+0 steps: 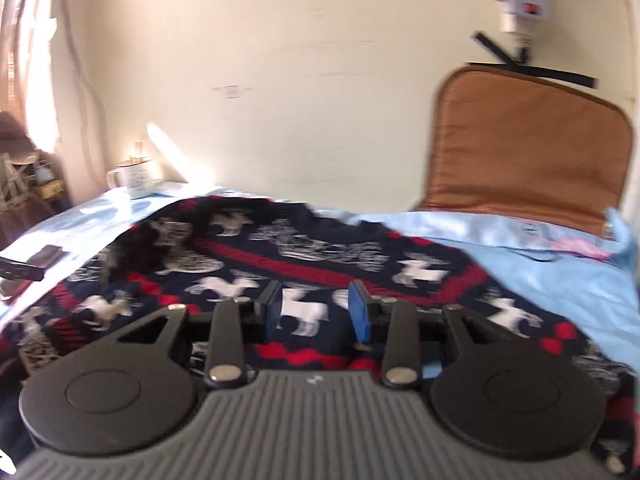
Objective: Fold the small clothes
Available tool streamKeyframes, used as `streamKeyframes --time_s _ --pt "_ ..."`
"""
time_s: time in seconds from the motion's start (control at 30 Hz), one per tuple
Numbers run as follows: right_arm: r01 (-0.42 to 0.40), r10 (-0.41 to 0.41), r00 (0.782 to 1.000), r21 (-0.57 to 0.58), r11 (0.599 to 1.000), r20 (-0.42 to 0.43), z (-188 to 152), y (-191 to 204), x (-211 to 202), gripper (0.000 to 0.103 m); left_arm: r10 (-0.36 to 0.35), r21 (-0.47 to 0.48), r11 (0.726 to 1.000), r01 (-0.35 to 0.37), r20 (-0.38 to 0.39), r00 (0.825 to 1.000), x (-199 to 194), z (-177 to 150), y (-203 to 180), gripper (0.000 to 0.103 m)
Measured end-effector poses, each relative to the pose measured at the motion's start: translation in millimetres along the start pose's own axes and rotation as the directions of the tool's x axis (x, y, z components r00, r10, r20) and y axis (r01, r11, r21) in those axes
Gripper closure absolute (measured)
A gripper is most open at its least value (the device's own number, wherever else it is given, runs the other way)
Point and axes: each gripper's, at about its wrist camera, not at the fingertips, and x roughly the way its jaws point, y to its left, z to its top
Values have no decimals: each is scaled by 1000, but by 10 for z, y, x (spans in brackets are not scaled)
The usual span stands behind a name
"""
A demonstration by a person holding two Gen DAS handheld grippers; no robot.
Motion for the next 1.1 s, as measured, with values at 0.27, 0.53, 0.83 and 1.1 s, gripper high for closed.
streamKeyframes --time_s 0.27,0.53,0.83,1.1 --pt "-345 337 938 -114 932 -87 387 1245 791 61 -70 -22 997 70 -38 997 -300 -444 161 33" --pt "-299 306 922 68 952 -239 965 1669 2041 34 -163 5 987 163 -30 986 -257 -646 37 82" --pt "-76 166 886 218 973 -433 890 1597 3171 87 -69 -95 992 85 160 985 -553 -322 677 92" --pt "-156 272 892 319 935 -361 1122 1453 3159 78 -11 -139 989 41 207 978 -548 131 745 90"
